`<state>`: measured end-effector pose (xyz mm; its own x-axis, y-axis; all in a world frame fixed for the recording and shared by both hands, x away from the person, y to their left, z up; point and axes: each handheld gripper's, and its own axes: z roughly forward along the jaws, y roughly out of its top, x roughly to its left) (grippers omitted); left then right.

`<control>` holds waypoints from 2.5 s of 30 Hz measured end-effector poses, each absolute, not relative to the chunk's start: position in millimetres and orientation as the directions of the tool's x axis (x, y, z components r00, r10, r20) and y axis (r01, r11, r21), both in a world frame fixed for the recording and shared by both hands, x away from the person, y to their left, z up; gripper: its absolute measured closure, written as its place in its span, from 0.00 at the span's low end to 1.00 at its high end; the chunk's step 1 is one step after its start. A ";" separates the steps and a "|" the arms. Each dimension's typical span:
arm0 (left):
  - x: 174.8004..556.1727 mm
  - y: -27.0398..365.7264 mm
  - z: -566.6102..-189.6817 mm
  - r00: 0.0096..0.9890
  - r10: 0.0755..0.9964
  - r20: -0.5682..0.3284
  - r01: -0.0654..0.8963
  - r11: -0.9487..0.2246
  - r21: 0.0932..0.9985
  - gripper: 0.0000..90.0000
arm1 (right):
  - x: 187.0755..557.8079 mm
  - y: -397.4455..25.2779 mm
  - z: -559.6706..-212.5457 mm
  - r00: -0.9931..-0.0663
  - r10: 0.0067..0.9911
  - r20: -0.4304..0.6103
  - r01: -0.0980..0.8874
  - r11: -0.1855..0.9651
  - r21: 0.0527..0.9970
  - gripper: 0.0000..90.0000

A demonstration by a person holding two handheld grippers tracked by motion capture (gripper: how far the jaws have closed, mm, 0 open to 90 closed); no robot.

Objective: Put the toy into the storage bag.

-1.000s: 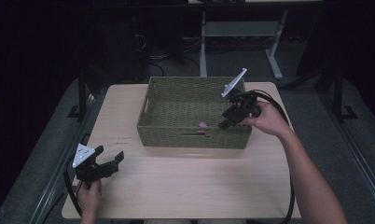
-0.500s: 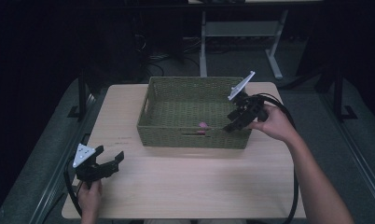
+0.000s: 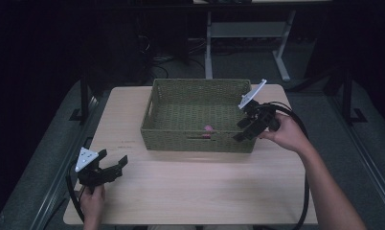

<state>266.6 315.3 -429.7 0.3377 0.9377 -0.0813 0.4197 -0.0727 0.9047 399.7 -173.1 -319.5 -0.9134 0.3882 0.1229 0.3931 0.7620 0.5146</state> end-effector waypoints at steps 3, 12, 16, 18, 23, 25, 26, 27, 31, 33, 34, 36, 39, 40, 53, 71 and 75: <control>266.4 314.9 -429.4 0.339 0.937 -0.081 0.421 -0.074 0.904 0.14 | 395.4 -174.0 -320.3 -0.915 0.386 0.117 0.388 0.763 0.517 0.38; 266.6 314.5 -429.7 0.340 0.937 -0.083 0.421 -0.073 0.904 0.14 | 377.6 -176.1 -326.5 -0.918 0.382 0.104 0.377 0.765 0.522 0.37; 266.9 314.1 -430.0 0.339 0.937 -0.080 0.422 -0.076 0.904 0.14 | 368.2 -177.4 -332.0 -0.922 0.376 0.093 0.366 0.768 0.526 0.38; 267.0 313.8 -429.9 0.340 0.937 -0.079 0.423 -0.078 0.903 0.14 | 364.3 -178.3 -335.8 -0.920 0.378 0.102 0.372 0.761 0.531 0.38; 266.8 313.9 -429.9 0.340 0.937 -0.077 0.421 -0.079 0.903 0.14 | 357.6 -181.1 -347.1 -0.918 0.381 0.111 0.379 0.758 0.531 0.38; 266.9 314.1 -429.9 0.339 0.938 -0.078 0.422 -0.078 0.903 0.14 | 355.1 -182.2 -351.3 -0.918 0.379 0.113 0.378 0.757 0.533 0.38; 266.9 314.1 -430.0 0.339 0.937 -0.078 0.423 -0.078 0.903 0.14 | 354.0 -182.8 -353.4 -0.918 0.381 0.112 0.379 0.757 0.533 0.37; 266.9 314.0 -429.9 0.339 0.938 -0.080 0.425 -0.076 0.902 0.14 | 353.1 -183.4 -355.6 -0.916 0.383 0.117 0.383 0.755 0.532 0.38; 266.9 314.0 -430.0 0.338 0.938 -0.078 0.424 -0.078 0.902 0.14 | 349.9 -185.5 -365.0 -0.915 0.382 0.128 0.388 0.751 0.535 0.38; 266.9 314.1 -430.0 0.337 0.938 -0.079 0.426 -0.077 0.901 0.14 | 348.2 -186.0 -368.4 -0.913 0.385 0.135 0.395 0.750 0.531 0.38; 266.9 314.1 -430.0 0.338 0.938 -0.079 0.426 -0.077 0.901 0.14 | 347.3 -186.5 -370.3 -0.912 0.387 0.133 0.396 0.749 0.531 0.37; 266.8 313.9 -430.0 0.337 0.938 -0.078 0.424 -0.077 0.902 0.14 | 345.7 -188.0 -374.0 -0.911 0.390 0.138 0.400 0.746 0.532 0.37; 267.1 313.9 -430.3 0.337 0.938 -0.078 0.425 -0.078 0.902 0.14 | 343.6 -191.0 -379.5 -0.906 0.400 0.141 0.410 0.742 0.531 0.37; 267.2 313.9 -430.4 0.337 0.938 -0.078 0.425 -0.078 0.902 0.14 | 343.1 -192.6 -382.2 -0.904 0.404 0.144 0.414 0.737 0.533 0.37; 267.5 313.2 -430.4 0.340 0.937 -0.077 0.430 -0.082 0.899 0.14 | 332.8 -208.1 -401.2 -0.883 0.440 0.165 0.455 0.715 0.531 0.35; 267.5 313.1 -430.6 0.342 0.937 -0.076 0.430 -0.085 0.899 0.14 | 315.2 -225.5 -419.1 -0.862 0.474 0.180 0.490 0.685 0.540 0.34; 267.3 312.0 -430.5 0.344 0.936 -0.072 0.429 -0.088 0.899 0.14 | 310.3 -229.1 -421.6 -0.859 0.482 0.174 0.493 0.685 0.537 0.34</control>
<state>267.3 312.0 -430.5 0.3436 0.9363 -0.0721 0.4288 -0.0881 0.8991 310.3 -229.1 -421.6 -0.8587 0.4820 0.1742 0.4932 0.6847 0.5367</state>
